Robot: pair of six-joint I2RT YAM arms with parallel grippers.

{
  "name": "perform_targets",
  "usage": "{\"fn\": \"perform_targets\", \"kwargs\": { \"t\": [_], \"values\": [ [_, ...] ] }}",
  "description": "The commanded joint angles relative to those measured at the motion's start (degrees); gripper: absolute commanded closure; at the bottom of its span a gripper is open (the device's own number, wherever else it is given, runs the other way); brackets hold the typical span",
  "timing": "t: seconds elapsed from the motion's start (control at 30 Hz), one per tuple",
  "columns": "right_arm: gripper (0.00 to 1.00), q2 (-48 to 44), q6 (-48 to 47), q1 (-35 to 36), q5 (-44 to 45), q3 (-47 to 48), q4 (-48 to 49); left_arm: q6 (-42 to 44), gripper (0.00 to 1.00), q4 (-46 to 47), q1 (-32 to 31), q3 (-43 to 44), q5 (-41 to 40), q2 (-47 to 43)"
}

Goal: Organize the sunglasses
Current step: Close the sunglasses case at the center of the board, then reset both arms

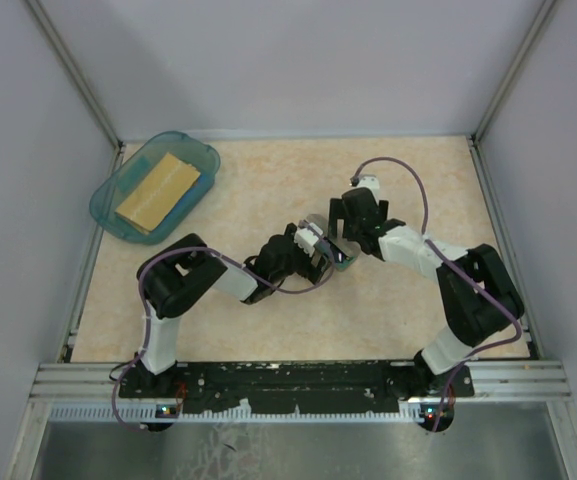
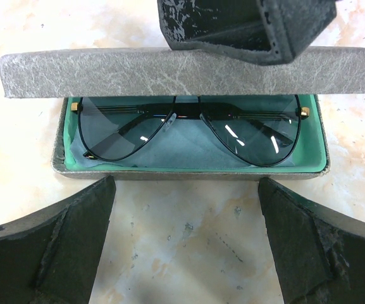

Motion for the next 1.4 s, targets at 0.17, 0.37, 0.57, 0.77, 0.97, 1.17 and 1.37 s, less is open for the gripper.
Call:
{"fn": "perform_targets", "kwargs": {
  "t": [0.17, 0.37, 0.57, 0.77, 0.97, 1.17, 1.37],
  "values": [
    [0.01, -0.81, 0.19, 1.74, -2.64, -2.37, -3.15, -2.15, 0.00, -2.51, -0.41, 1.71, 0.16, 2.03],
    [0.01, -1.42, 1.05, 1.72, -1.77, -2.34, -3.45, -2.22, 0.00, -2.60, -0.39, 1.64, -0.01, 1.94],
    [0.01, -3.48, 0.37, 0.83, -0.53, 1.65, -5.30, -3.34, 0.00, -1.98, -0.44, -2.53, -1.03, -1.63],
    [0.01, -8.46, 0.16, -3.44, -1.97, 2.95, -5.26, -6.73, 0.00, -3.63, -0.44, -10.67, -7.50, -11.24],
    [0.01, -20.85, 4.06, -8.64, -3.50, -8.20, 0.51, -14.58, 0.00, -13.36, -0.25, -19.67, -18.19, -28.00],
    [0.01, -35.84, 7.13, -10.69, -1.89, -17.10, 0.70, -26.05, 0.00, -28.17, -0.30, -26.84, -26.64, -49.56],
    [0.01, -48.59, 9.15, -11.18, 5.43, -22.91, -2.51, -30.68, 0.00, -38.20, -0.33, -32.65, -30.09, -70.03]
  ]
}}
